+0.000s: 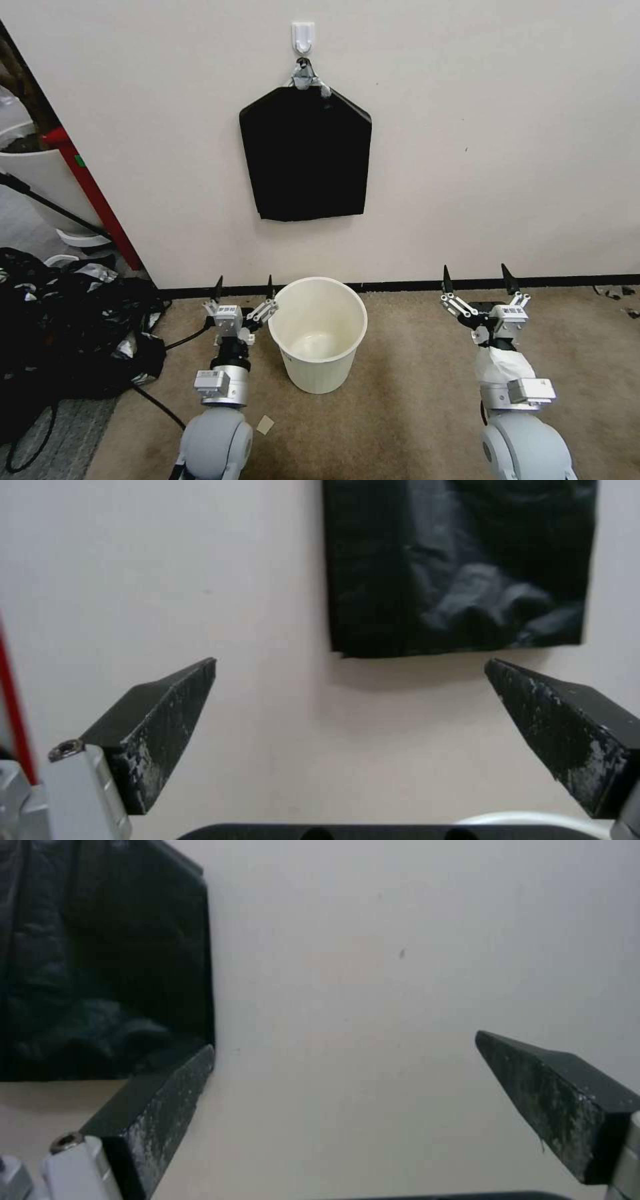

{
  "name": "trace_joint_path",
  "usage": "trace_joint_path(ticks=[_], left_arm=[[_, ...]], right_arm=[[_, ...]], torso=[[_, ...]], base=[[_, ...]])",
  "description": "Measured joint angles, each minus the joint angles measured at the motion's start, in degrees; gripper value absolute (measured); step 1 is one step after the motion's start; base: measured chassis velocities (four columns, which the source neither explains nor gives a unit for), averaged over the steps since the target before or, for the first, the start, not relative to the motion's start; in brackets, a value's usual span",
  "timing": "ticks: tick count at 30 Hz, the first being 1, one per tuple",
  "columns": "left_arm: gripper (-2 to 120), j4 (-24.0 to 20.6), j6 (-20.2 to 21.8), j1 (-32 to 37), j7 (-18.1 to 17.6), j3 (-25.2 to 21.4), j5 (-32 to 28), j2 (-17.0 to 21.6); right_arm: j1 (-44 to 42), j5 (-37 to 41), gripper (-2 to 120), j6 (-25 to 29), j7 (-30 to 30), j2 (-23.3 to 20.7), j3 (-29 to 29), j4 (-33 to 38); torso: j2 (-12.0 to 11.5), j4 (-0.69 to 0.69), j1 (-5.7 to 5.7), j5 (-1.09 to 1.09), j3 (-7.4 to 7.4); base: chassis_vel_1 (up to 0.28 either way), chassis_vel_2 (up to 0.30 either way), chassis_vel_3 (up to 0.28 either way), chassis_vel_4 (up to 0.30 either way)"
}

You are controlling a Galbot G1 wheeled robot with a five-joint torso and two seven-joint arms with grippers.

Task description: Place a trash bag onto the trash bin.

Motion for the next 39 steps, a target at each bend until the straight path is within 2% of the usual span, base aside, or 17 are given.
trace_joint_path(ticks=[3,4,7,8,9,10,11,12,14,16,17,19,24,26,28,32,39], left_arm=[[100,0.3,-1.6,0.5,1.0,-3.0,0.8,0.7],[100,0.3,-1.6,0.5,1.0,-3.0,0.8,0.7],[100,-0.1,-3.1,0.7,2.4,-5.0,-1.8,1.6],[100,-0.1,-3.1,0.7,2.4,-5.0,-1.8,1.6],[100,-0.7,-3.4,0.9,2.7,-5.3,-3.5,1.9],[100,-1.0,-3.5,1.0,2.7,-5.3,-4.1,2.0],[100,-1.6,-4.0,1.3,2.8,-5.5,-6.2,2.2],[100,-2.2,-4.5,1.6,2.9,-5.5,-8.7,2.2],[100,-2.3,-4.6,1.6,2.9,-5.5,-9.2,2.2],[100,-2.5,-4.9,2.3,2.5,-5.8,-10.8,2.1],[100,-2.5,-4.9,2.3,2.5,-5.8,-10.8,2.1],[100,-2.7,-5.1,3.1,2.4,-6.5,-10.4,2.1],[100,-3.3,-5.2,3.9,2.4,-7.7,-9.7,2.2],[100,-3.5,-5.2,4.1,2.4,-8.5,-9.3,2.2],[100,-3.5,-5.2,4.2,2.4,-8.7,-9.2,2.2],[100,-3.3,-5.3,4.2,2.3,-10.0,-9.1,2.5],[100,-2.2,-6.2,4.4,2.1,-10.5,-8.7,2.1]], right_arm=[[4.1,6.7,100,-0.8,-0.2,-1.6,-3.9,-3.4],[4.1,6.7,100,-0.8,-0.2,-1.6,-3.9,-3.4],[11.7,19.2,100,-2.5,-0.3,-2.7,-10.1,-6.2],[11.7,19.2,100,-2.5,-0.3,-2.7,-10.1,-6.2],[15.0,24.4,100,-2.9,-0.5,-3.0,-12.6,-7.0],[16.2,26.2,100,-3.0,-0.6,-3.1,-13.5,-7.2],[19.8,31.9,100,-2.8,-0.7,-3.1,-16.3,-8.1],[24.1,38.2,100,-2.1,-0.7,-2.9,-19.2,-9.5],[25.4,40.3,100,-2.0,-0.8,-2.7,-19.9,-9.9],[33.9,54.6,100,-1.9,-1.0,-0.1,-23.7,-13.0],[33.9,54.6,100,-1.9,-1.0,-0.1,-23.7,-13.0],[40.4,63.3,100,-3.9,-1.4,2.5,-25.3,-16.2],[47.1,69.9,100,-8.4,0.0,5.1,-26.7,-19.2],[53.2,72.7,100,-10.5,2.0,6.9,-28.5,-22.0],[55.3,73.0,100,-10.6,2.4,7.4,-29.1,-23.4],[64.5,74.0,100,-10.0,2.8,10.6,-30.3,-31.3],[70.1,74.0,100,-8.6,2.7,13.4,-29.1,-36.5]], torso=[[0.0,0.00,0.00,0.00,0.00],[0.0,0.00,0.00,0.00,0.00],[0.0,0.00,0.00,0.00,0.00],[0.0,0.00,0.00,0.00,0.00],[0.0,0.00,0.00,-0.01,0.01],[0.0,-0.01,0.00,0.00,0.00],[0.0,0.02,0.00,0.00,0.01],[0.0,0.01,0.00,0.00,0.00],[0.0,0.02,0.00,-0.01,0.01],[0.0,0.01,0.00,-0.02,0.01],[0.0,0.01,0.00,-0.02,0.01],[0.0,0.02,0.01,-0.02,0.00],[0.0,0.00,0.01,0.00,0.01],[0.0,0.00,0.01,-0.01,0.01],[0.0,0.01,0.01,-0.01,0.00],[0.0,0.00,0.01,0.00,0.00],[0.0,0.00,0.01,0.00,0.00]], base=[[0.000,0.000,0.000,0.000],[0.000,0.000,0.000,0.000],[0.000,0.000,0.000,0.000],[0.000,0.000,0.000,0.000],[0.000,0.000,0.000,0.000],[0.000,0.000,0.000,0.000],[0.000,0.000,0.000,0.000],[0.000,0.000,0.000,0.000],[0.000,0.000,0.000,0.000],[0.000,0.000,0.000,0.000],[0.000,0.000,0.000,0.000],[0.000,0.000,0.000,0.000],[0.000,0.000,0.000,0.000],[0.000,0.000,0.000,0.000],[0.000,0.000,0.000,0.000],[0.000,0.000,0.000,0.000],[0.000,0.000,0.000,0.000]])
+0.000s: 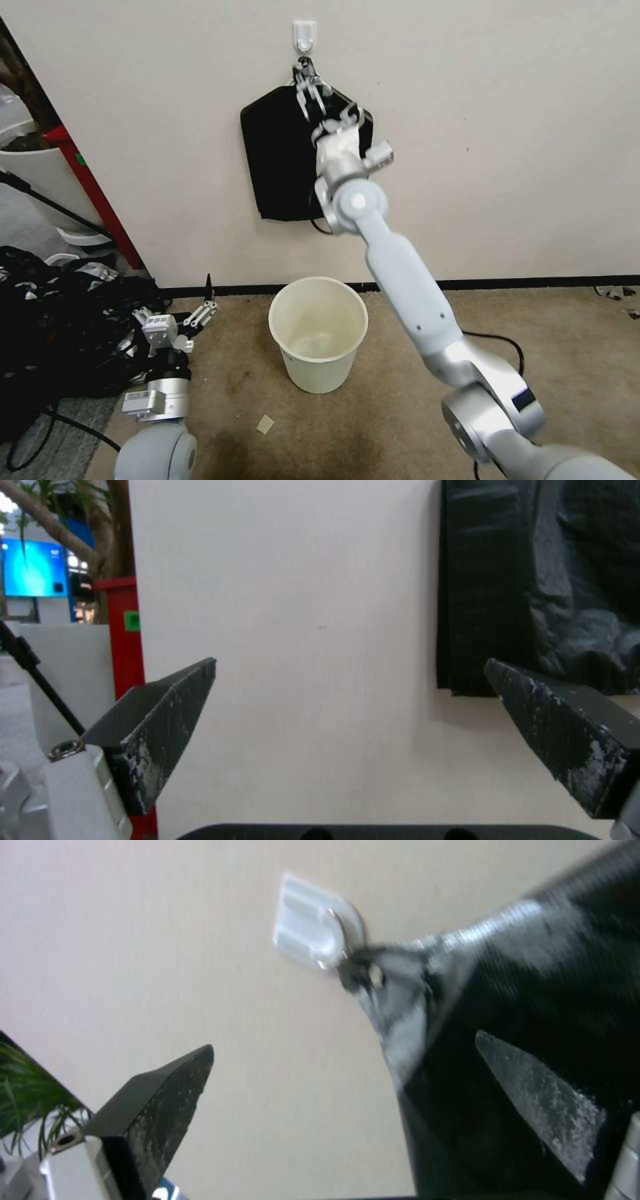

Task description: Place a trash bag onto the trash bin.

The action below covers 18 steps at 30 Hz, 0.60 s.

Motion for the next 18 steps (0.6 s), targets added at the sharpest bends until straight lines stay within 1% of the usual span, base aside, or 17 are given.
trace_joint_path(ticks=[2,8,11,13,16,17,18], left_arm=[[100,0.3,-0.2,0.0,0.0,0.0,0.1,0.0],[100,1.2,-0.3,-0.4,-0.2,0.3,1.2,-0.3],[100,1.4,-0.3,-0.5,-0.2,0.5,1.6,-0.5],[100,1.6,-0.4,-0.4,-0.4,0.7,2.2,-0.7],[100,1.6,-0.6,-0.2,-0.4,0.6,2.4,-0.7],[100,1.7,-0.6,0.0,-0.5,0.5,2.6,-0.7],[100,1.7,-0.6,0.0,-0.5,0.5,2.6,-0.7]], right_arm=[[0.4,-0.2,100,0.1,0.0,0.1,-0.1,-0.4],[1.4,-1.7,100,0.1,-0.1,1.0,-0.5,-2.0],[1.8,-2.1,100,0.1,-0.3,1.0,-0.4,-2.9],[2.5,-2.6,100,0.2,-1.3,1.0,-0.2,-4.4],[2.7,-2.8,98,0.2,-2.1,1.0,0.1,-5.3],[2.8,-2.8,95,0.2,-2.6,1.0,0.3,-5.6],[2.8,-2.8,93,0.2,-2.7,1.0,0.3,-5.7]], torso=[[0.0,-0.01,0.00,0.01,0.00],[0.0,0.01,-0.01,0.01,0.00],[0.0,0.00,-0.01,0.01,0.00],[0.0,-0.01,-0.01,0.01,0.00],[0.0,0.00,-0.01,0.01,0.00],[0.0,0.00,-0.01,0.01,0.00],[0.0,0.00,-0.01,0.01,0.00]], base=[[0.000,0.000,0.000,0.000],[0.000,0.000,0.000,0.000],[0.000,0.000,0.000,0.000],[0.000,0.000,0.000,0.000],[0.000,0.000,0.000,0.000],[0.000,0.000,0.000,0.000],[0.000,0.000,0.000,0.000]])
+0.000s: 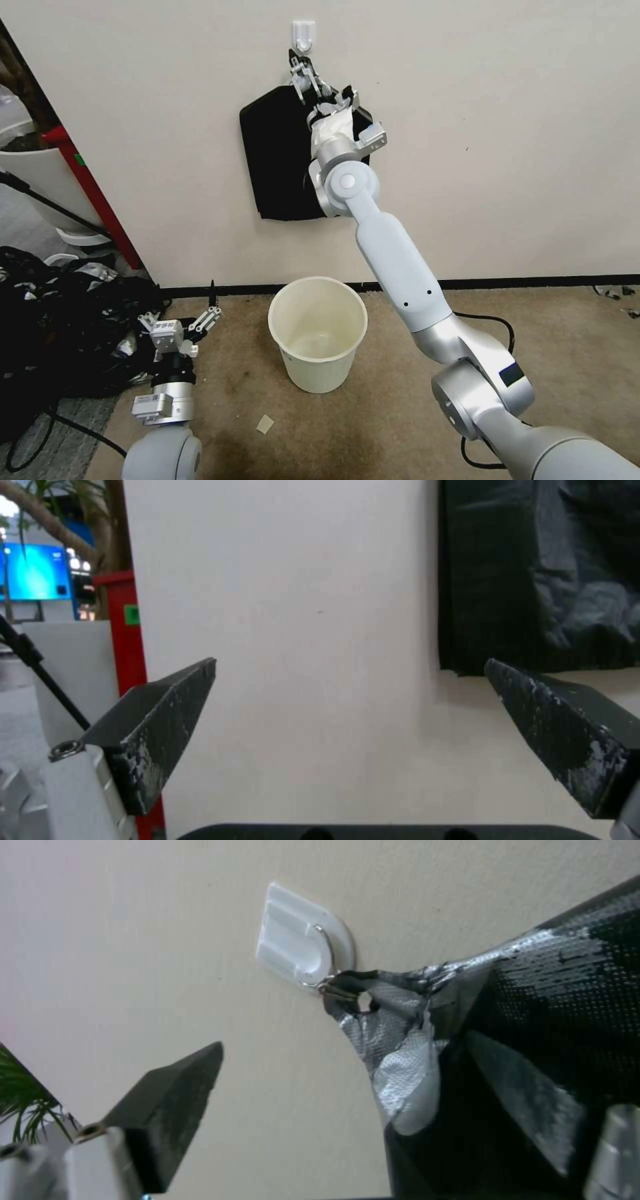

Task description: Place a trash bag onto the trash bin.

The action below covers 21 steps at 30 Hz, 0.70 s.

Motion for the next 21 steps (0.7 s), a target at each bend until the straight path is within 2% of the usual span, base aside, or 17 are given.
trace_joint_path(ticks=[10,12,13,21], left_arm=[[100,0.4,-0.3,0.4,-1.1,0.1,1.8,-0.7],[100,0.5,-0.4,0.5,-1.2,0.1,2.1,-0.8],[100,0.5,-0.4,0.5,-1.2,0.1,2.1,-0.8],[100,0.8,-0.7,0.8,-1.4,0.1,2.7,-1.3]], right_arm=[[0.0,-1.3,73,0.0,-2.0,-0.1,0.4,-1.6],[-0.3,-1.7,62,0.2,-2.4,-0.1,0.5,-2.0],[-0.3,-1.7,62,0.2,-2.4,-0.1,0.5,-2.0],[-1.5,-2.3,28,0.4,-2.9,-0.1,0.4,-1.4]], torso=[[0.0,0.00,0.00,0.00,0.00],[0.0,0.00,0.00,0.00,0.00],[0.0,0.00,0.00,0.00,0.00],[0.0,0.01,0.00,0.00,0.00]], base=[[0.000,0.000,0.000,0.000],[0.000,0.000,0.000,0.000],[0.000,0.000,0.000,0.000],[0.000,0.000,0.000,0.000]])
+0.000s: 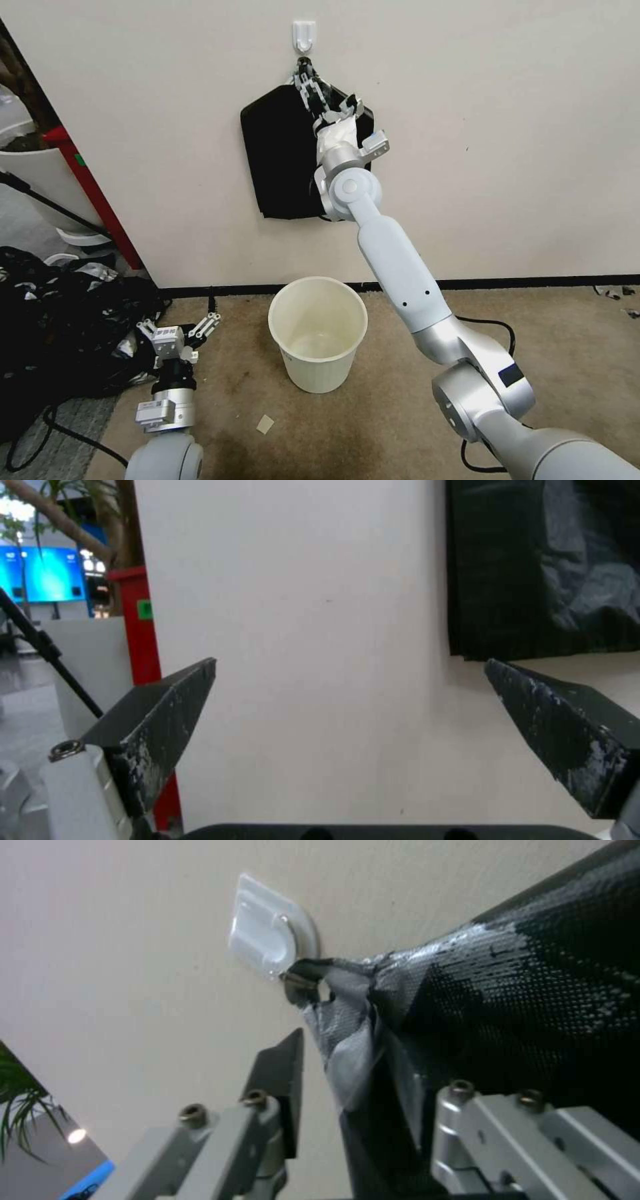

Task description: Place a trash bag onto the trash bin.

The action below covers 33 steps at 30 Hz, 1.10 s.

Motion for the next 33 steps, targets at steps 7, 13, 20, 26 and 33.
trace_joint_path(ticks=[7,13,20,26,33], left_arm=[[100,0.2,-0.3,0.2,0.0,0.0,0.4,-0.2],[100,0.2,-0.3,0.3,0.0,-0.1,0.6,-0.1],[100,0.1,-0.3,0.4,-0.1,-0.2,0.7,0.0],[100,0.4,-0.3,0.3,-0.1,-0.1,0.8,0.0],[100,1.1,-0.5,0.2,-0.1,0.1,1.1,-0.1]], right_arm=[[0.0,-0.3,47,0.0,-0.3,0.0,0.0,0.1],[0.6,-0.3,70,0.0,-1.2,0.0,0.3,-0.7],[0.5,-0.2,60,0.7,-2.7,0.0,0.4,-1.0],[-0.4,-0.4,39,0.9,-4.4,0.0,-0.5,-0.2],[0.3,-0.9,21,1.1,-5.3,0.0,-0.4,-1.3]], torso=[[0.0,0.00,0.00,0.00,0.00],[0.0,0.00,0.00,0.00,0.00],[0.0,-0.01,0.00,0.00,0.00],[0.0,0.00,0.00,0.00,0.00],[0.0,-0.01,0.00,0.00,0.00]], base=[[0.000,0.000,0.000,0.000],[0.000,0.000,0.000,0.000],[0.000,0.000,0.000,0.000],[0.000,0.000,0.000,0.000],[0.000,0.000,0.000,0.000]])
